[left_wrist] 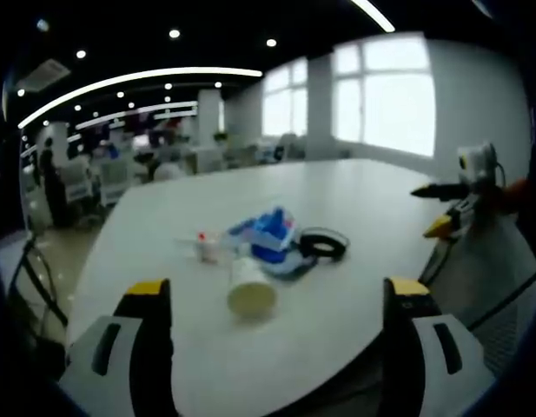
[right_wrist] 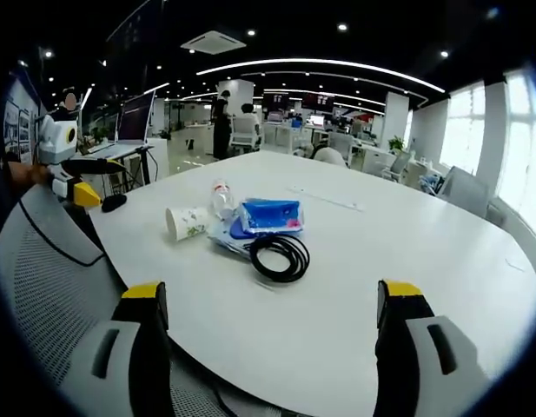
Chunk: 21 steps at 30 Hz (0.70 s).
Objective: Arrange the tabletop items into an orderly group along one side of the table until the central work area is clear of visible clutter.
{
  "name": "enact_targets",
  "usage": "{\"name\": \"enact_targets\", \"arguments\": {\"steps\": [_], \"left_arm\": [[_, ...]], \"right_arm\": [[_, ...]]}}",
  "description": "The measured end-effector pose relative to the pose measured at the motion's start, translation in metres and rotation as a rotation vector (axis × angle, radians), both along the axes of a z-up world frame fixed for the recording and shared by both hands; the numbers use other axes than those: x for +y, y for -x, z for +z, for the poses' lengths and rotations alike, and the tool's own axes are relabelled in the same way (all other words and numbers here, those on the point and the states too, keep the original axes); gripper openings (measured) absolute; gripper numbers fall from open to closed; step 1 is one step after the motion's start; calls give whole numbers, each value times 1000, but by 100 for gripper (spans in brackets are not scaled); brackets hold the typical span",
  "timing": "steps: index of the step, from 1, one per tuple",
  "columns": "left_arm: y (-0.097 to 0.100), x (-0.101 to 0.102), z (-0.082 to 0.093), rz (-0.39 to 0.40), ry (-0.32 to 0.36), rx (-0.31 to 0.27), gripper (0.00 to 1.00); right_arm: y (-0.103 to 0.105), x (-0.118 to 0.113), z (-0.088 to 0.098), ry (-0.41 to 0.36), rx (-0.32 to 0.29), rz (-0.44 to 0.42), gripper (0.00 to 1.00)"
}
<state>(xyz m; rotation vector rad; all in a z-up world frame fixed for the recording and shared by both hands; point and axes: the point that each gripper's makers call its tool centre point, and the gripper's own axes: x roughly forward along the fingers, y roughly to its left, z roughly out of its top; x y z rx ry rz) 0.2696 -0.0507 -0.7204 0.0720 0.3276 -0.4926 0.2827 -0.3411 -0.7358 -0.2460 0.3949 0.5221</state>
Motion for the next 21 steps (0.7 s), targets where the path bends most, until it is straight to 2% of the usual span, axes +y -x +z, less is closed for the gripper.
{"name": "enact_targets", "arguments": {"steps": [21], "left_arm": [[0,2,-1,0,-5,-5,100]], "right_arm": [[0,1,-1,0,3,0,100]]}}
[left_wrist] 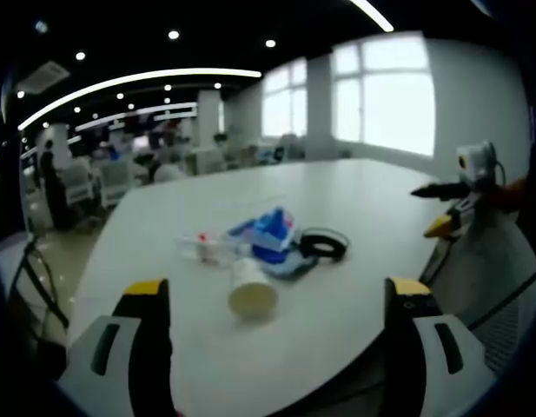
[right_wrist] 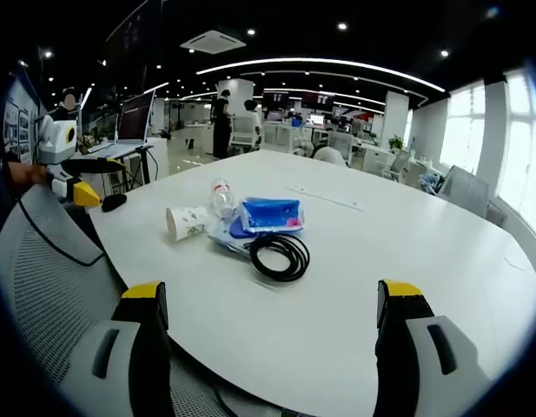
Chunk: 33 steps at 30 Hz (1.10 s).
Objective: Arrange the tabletop items into an orderly group along one side of the table until the central work area is clear of visible clutter.
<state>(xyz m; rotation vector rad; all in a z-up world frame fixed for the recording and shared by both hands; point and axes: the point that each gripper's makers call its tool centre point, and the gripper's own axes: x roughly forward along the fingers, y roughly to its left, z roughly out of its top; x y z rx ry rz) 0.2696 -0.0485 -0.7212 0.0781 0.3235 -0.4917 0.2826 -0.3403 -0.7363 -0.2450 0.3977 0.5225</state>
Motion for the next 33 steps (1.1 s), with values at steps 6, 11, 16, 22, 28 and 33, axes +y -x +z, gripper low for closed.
{"name": "enact_targets", "arguments": {"steps": [6,11,16,22,28,33], "left_arm": [[0,-1,1,1,0,2,100],[0,-1,1,2,2,2,100],[0,-2,1,2,1,3,100],[0,-4,2,0,-1,5,100],[0,-4,1,0,-4,6,100],[0,-3,-1,0,-4,5,100]], "right_arm": [[0,0,-1,2,5,2,100],[1,0,-2,5,8,5,100],[0,0,-2,4,10,6,100],[0,0,-2,3,10,5,100],[0,0,-2,6,10,6,100],[0,-1,-3,12,13,5,100]]}}
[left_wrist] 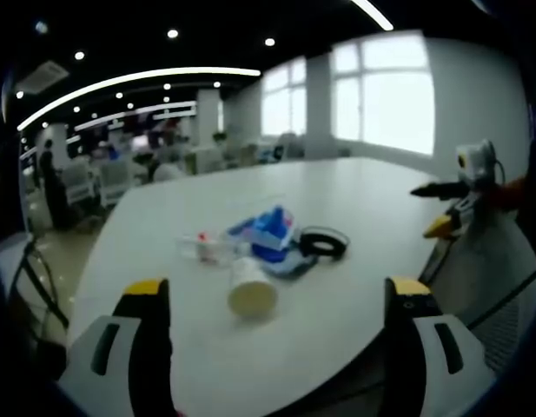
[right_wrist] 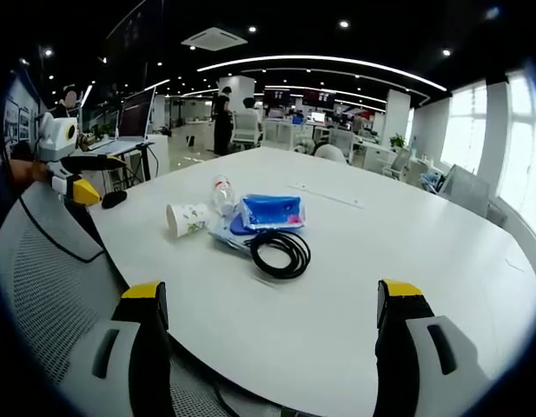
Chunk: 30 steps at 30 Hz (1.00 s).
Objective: Arrange the tabletop items into an orderly group along one side of the table until the central work area is clear of visible clutter.
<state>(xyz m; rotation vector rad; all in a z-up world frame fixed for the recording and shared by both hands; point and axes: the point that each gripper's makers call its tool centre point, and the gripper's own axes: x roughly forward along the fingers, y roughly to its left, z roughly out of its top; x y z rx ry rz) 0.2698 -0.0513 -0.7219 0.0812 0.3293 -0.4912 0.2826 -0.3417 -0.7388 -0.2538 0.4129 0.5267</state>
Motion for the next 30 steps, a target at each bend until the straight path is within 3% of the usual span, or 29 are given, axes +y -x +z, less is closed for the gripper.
{"name": "enact_targets", "arguments": {"steps": [30], "left_arm": [[-1,-3,6,13,-8,-5,99]], "right_arm": [[0,-1,-2,6,4,0,100]]}}
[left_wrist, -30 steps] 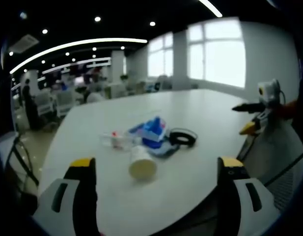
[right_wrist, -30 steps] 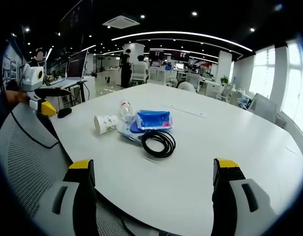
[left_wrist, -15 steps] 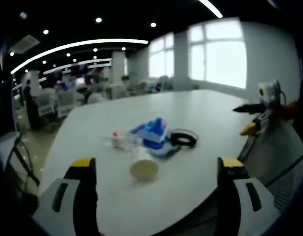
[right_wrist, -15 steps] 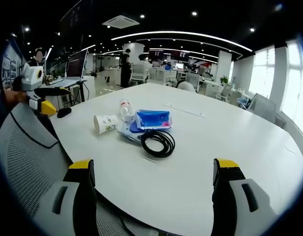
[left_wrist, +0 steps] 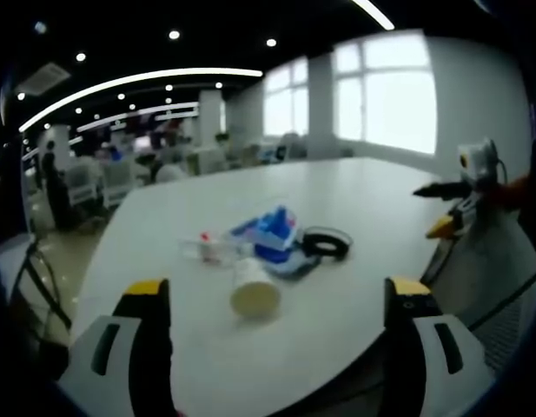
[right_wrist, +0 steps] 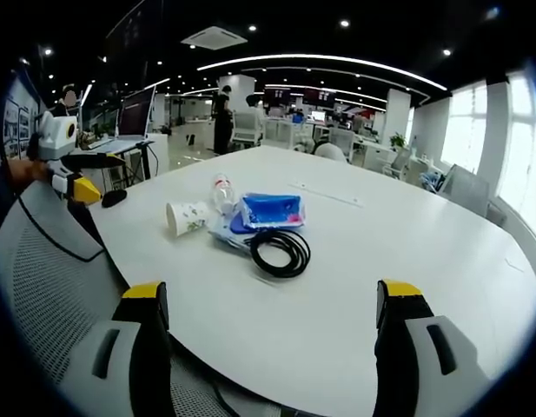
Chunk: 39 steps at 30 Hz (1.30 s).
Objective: Arrange the tabletop items into an orderly group along one side of the table until the central work area is clear of visible clutter.
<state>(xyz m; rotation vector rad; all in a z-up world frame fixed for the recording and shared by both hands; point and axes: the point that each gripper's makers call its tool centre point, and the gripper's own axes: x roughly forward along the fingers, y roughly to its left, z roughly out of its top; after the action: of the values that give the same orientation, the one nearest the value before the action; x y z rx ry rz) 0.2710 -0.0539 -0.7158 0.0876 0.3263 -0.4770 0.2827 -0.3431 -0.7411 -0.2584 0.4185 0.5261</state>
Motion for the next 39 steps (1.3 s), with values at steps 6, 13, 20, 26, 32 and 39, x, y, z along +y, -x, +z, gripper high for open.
{"name": "enact_targets", "arguments": {"steps": [6,13,20,26,32,39], "left_arm": [[1,-2,0,-4,-6,3,100],[1,-3,2,-5,-9,7,100],[1,-4,6,-29,-25,7,100],[-8,-3,8,-59,-46,12,100],[-20,-4,16,-81,-44,1,100],[-32,-10,19,-137,-99,-24,97]], "right_arm": [[0,0,-1,1,2,-1,100],[0,-1,0,1,2,-4,100],[0,0,-1,4,8,-4,100],[0,0,-1,3,11,-4,100],[0,-1,-1,0,10,-7,100],[-1,-2,0,2,6,-10,100]]}}
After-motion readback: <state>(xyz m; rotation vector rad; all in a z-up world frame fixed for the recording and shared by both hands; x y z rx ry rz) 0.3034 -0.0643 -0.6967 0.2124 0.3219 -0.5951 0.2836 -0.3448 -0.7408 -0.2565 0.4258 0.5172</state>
